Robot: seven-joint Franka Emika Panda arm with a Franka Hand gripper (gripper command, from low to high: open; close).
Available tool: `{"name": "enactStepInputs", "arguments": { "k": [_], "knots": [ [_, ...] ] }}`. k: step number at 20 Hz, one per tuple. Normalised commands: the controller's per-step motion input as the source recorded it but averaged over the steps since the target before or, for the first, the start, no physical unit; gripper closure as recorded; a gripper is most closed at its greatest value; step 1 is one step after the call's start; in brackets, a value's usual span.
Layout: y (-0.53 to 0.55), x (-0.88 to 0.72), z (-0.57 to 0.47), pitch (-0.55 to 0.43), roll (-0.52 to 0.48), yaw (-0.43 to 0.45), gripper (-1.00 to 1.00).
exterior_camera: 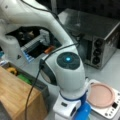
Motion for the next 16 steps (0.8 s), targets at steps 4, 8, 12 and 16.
{"name": "enactStepInputs", "arguments": {
  "k": [4,8,12,16],
  "knots": [
    [0.32,-0.14,0.13,0.045,0.103,-0.089,1.0],
    [0.48,-0.22,0.11,0.005,0.077,-0.117,1.0],
    [0.56,-0.27,-0.01,-0.031,0.041,-0.156,1.0],
    [0.53,-0.25,-0.09,-0.087,-0.003,-0.138,1.0]
  ]
}}
